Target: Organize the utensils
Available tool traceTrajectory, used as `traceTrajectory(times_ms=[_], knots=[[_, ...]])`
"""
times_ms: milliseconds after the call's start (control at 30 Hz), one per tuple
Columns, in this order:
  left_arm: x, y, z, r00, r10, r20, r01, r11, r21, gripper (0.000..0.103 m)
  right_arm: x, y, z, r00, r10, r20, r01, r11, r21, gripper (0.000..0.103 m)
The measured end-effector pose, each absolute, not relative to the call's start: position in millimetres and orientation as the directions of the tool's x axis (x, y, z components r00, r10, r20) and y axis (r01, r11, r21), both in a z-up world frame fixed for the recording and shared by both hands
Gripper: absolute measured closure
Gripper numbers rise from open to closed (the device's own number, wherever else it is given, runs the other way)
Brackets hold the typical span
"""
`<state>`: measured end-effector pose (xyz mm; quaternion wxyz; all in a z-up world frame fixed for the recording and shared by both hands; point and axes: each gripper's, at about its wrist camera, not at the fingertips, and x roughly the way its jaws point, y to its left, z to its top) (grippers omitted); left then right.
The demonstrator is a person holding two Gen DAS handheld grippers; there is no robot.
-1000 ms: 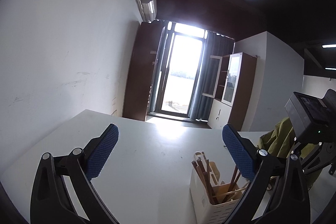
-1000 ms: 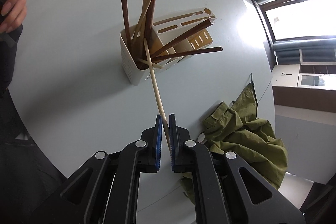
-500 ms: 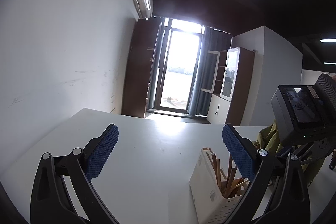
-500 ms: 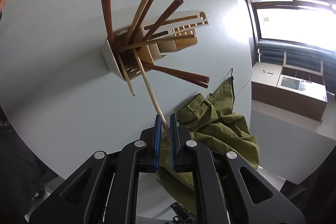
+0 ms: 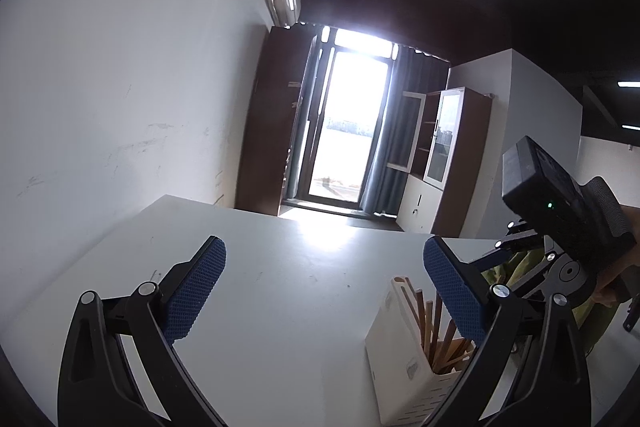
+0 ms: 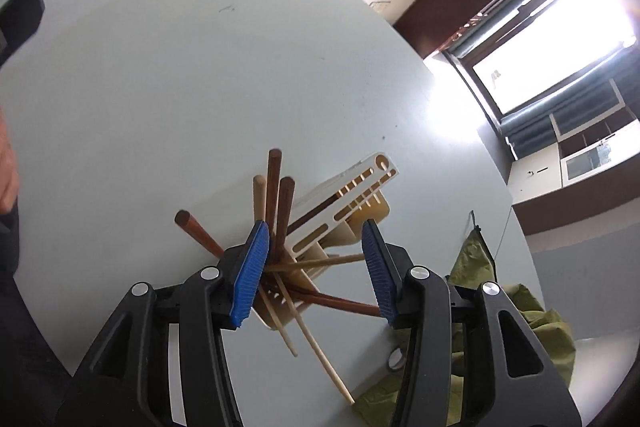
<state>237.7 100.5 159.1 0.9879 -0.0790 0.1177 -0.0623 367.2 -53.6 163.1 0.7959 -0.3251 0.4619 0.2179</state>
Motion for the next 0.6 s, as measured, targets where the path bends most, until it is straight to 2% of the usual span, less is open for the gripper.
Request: traceTrajectory(times_ms=[67,100,167,267,467,600], knots=[[239.4,97.9,157.6,0.959,-0.153,-0.237,0.114,0.979,-0.171,0.006,365.3,-67.9,183.2,0.568,0.145,-0.810,-0.579,0.770,-0.267,0.044],[239.9,96.1,156.7,0.956,-0.158,-0.246,0.118,0.978,-0.170,0.006,363.7,-79.3,193.6,0.617,0.171,-0.768,-0.525,0.817,-0.240,0.036],[239.5,91.2,154.5,0.951,-0.163,-0.261,0.123,0.979,-0.164,0.006,357.8,-106.1,207.9,0.665,0.220,-0.713,-0.440,0.888,-0.136,0.025],[238.2,78.8,147.2,0.940,-0.165,-0.297,0.128,0.982,-0.141,0.006,329.9,-137.0,208.6,0.723,0.251,-0.644,-0.356,0.934,-0.036,0.022],[224.3,45.7,124.7,0.913,-0.151,-0.378,0.148,0.988,-0.039,0.006,261.1,-159.5,158.3,0.785,0.244,-0.569,-0.299,0.954,-0.004,0.022],[198.3,32.3,112.3,0.912,-0.119,-0.393,0.142,0.989,0.031,0.006,227.6,-176.8,143.4,0.822,0.195,-0.535,-0.224,0.975,0.011,0.021]])
